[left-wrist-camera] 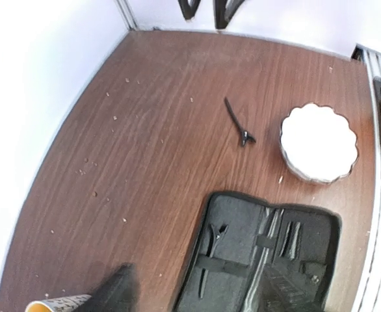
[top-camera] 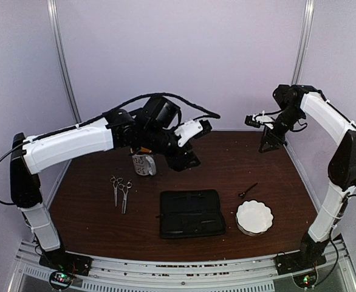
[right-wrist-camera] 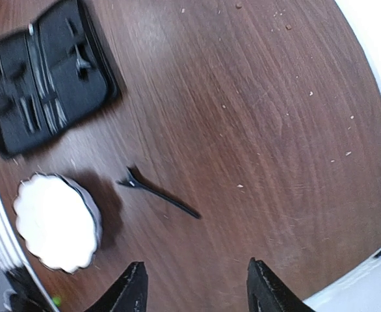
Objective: Sort the hair-cutting tools
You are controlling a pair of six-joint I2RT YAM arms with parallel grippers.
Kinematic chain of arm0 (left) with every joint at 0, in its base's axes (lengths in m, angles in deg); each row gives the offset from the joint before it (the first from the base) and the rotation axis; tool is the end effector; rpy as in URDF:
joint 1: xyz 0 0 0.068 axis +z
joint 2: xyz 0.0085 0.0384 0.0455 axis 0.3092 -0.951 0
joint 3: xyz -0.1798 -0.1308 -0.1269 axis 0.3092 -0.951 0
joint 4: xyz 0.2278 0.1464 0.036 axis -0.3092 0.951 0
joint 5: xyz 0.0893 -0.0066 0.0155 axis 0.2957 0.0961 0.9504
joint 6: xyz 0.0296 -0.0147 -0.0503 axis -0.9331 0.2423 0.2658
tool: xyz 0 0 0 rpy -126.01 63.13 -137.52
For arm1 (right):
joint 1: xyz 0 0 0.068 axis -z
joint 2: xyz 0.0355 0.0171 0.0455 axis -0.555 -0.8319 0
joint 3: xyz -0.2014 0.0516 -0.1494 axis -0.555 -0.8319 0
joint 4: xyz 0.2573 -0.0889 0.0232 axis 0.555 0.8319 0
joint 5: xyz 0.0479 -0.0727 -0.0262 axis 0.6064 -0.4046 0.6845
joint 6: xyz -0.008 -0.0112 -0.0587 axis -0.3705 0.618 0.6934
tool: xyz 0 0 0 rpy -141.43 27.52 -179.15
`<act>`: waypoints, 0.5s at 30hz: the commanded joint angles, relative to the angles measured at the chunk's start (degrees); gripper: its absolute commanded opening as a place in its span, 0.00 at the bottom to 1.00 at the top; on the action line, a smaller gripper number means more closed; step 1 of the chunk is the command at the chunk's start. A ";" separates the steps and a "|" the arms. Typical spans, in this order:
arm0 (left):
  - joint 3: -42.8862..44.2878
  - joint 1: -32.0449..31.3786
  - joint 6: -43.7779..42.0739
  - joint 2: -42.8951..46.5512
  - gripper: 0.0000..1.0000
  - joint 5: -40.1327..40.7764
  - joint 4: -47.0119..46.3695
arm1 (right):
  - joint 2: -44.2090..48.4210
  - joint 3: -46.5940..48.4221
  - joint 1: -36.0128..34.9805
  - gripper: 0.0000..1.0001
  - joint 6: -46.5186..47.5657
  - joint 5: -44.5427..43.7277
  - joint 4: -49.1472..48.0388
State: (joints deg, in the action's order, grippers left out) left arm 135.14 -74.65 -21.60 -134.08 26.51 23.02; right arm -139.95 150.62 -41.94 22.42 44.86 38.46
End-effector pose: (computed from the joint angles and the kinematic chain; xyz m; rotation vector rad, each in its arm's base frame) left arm 0.2321 -0.3592 0.3183 1.2962 1.9288 -0.5255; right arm 0.3523 0.0714 0.3159 -1.4656 2.2447 0.4474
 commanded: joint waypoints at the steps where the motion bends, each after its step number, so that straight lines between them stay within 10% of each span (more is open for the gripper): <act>1: -1.51 0.88 14.24 3.69 0.97 0.17 -9.79 | -1.15 -0.12 -1.86 0.53 16.45 -10.45 -1.88; 8: -1.16 3.22 25.86 5.50 0.98 6.54 -4.90 | -6.52 0.58 -6.16 0.52 24.14 -20.33 -4.80; 15: -20.40 3.20 26.74 19.86 0.98 15.45 -22.91 | -11.11 -1.44 -9.82 0.52 28.24 -22.99 -6.65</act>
State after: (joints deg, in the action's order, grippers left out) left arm 119.21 -71.20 2.15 -120.90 35.03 12.16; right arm -149.13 149.99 -49.92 46.68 25.67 33.20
